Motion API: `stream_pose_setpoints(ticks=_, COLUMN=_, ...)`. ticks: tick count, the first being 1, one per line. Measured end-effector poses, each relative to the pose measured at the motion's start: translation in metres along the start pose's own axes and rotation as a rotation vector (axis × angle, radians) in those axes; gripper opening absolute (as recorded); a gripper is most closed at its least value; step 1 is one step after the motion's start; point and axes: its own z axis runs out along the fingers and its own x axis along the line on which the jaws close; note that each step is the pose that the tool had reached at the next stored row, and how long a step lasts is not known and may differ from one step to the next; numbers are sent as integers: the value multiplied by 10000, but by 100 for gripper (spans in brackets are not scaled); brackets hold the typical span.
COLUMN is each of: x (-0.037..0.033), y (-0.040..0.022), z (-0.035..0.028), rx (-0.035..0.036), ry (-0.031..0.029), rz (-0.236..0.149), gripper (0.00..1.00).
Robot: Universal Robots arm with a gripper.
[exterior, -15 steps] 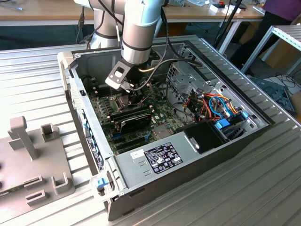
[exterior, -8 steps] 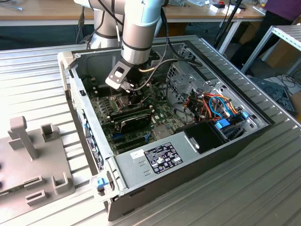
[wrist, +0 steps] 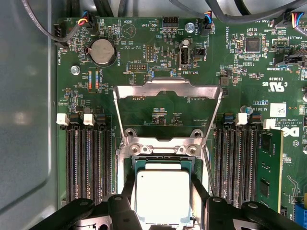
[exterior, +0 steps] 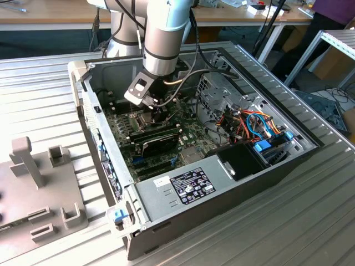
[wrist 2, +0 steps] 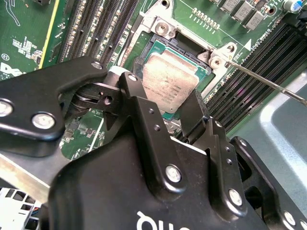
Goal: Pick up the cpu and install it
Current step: 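Place the cpu into insertion slot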
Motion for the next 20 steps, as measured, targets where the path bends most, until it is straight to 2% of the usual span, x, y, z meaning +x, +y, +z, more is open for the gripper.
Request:
stream_pose_setpoints(ticks=10, x=2, y=1, z=5, rx=-7, ry=12, rz=0, gripper=55)
stream_pose_setpoints(ticks=12, x=0, y=0, z=2, rx=0, ry=1, rz=0, gripper=68)
stream_pose_setpoints(ticks=15, x=0, y=0, z=-1, rx=0, ry=1, rz=1, gripper=68)
stream_pose_setpoints(ticks=20, x=8, y=1, z=-144, rx=0, ry=-2, rz=0, gripper=68)
